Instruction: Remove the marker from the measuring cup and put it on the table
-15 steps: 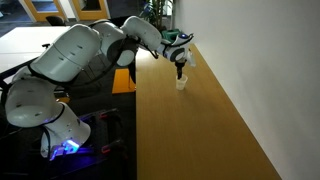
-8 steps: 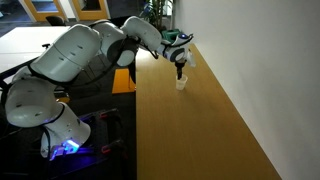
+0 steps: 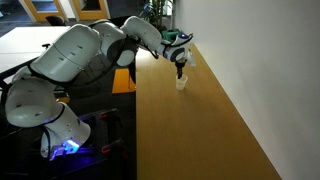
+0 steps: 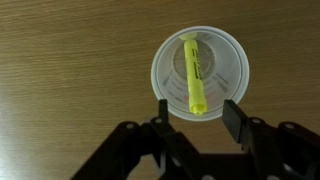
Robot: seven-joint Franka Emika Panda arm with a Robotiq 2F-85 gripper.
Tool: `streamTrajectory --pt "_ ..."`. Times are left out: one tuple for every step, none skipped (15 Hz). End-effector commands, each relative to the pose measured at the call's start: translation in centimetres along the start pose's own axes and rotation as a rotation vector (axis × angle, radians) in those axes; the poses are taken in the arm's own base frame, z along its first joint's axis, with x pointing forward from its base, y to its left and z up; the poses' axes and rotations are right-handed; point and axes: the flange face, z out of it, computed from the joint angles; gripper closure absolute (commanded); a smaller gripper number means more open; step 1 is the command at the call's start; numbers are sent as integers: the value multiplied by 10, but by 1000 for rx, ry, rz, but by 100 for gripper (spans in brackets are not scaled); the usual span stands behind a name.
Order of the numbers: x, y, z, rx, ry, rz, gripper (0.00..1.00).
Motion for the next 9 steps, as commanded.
streamTrajectory --pt "-3 0 -8 11 -34 0 41" --pt "-4 -1 -7 13 -35 -2 39" --pt "-6 -2 -6 17 -35 3 41" --pt "-7 -4 -4 20 -32 4 42" --pt "-8 -5 -3 24 -32 5 45" --pt "-10 -7 -1 26 -30 8 44" --pt "-11 -8 0 27 -27 9 46" --pt "-12 -9 2 28 -23 9 45" --pt "-12 -10 4 29 -22 10 47"
